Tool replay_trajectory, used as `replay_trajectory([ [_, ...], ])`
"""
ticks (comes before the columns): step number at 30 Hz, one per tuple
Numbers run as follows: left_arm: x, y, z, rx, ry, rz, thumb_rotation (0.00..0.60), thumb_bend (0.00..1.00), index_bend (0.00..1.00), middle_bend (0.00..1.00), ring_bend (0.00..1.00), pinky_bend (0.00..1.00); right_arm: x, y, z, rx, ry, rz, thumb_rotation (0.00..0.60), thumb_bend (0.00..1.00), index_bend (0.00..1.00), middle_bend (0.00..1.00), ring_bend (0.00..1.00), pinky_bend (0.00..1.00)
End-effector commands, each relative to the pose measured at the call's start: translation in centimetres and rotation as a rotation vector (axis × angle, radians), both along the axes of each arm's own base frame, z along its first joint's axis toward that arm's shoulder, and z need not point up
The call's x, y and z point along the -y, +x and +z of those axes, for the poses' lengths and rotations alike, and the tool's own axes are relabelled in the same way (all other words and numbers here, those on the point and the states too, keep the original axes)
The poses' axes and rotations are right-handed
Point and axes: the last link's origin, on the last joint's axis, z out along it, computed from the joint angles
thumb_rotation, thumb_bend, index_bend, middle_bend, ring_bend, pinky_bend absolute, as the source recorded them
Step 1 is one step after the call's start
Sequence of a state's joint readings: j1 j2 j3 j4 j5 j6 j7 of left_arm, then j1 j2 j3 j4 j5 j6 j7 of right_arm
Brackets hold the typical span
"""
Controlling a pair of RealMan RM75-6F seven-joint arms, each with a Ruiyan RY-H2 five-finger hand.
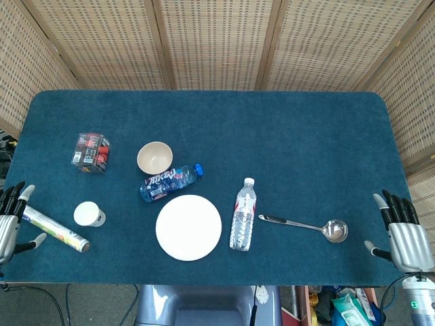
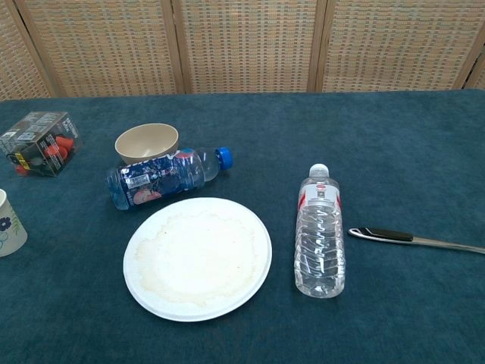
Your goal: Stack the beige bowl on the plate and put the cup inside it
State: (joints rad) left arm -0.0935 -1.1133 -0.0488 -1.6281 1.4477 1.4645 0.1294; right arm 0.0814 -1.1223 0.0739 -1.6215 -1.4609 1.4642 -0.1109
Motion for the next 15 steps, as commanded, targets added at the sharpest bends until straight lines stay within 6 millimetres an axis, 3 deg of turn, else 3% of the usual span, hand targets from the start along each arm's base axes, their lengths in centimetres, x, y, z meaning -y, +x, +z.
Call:
replay_trajectory([
  [1,0.04,0.02,-0.07,-0.001,-0.003,0.000,0.600,0.00,0.00,0.00,0.00,0.00,-0.09,-0.05,0.18,0.003,-0.006,0.000,0.600,0.14,0.01,0.00,0.00,0.00],
  [15,-0.03,-0.06,-0.06,0.001,-0.007,0.007,0.600,0.00,0.00,0.00,0.00,0.00,-0.09,0.04,0.20,0.006,-0.007,0.006,0.600,0.14,0.01,0.00,0.00,0.00],
])
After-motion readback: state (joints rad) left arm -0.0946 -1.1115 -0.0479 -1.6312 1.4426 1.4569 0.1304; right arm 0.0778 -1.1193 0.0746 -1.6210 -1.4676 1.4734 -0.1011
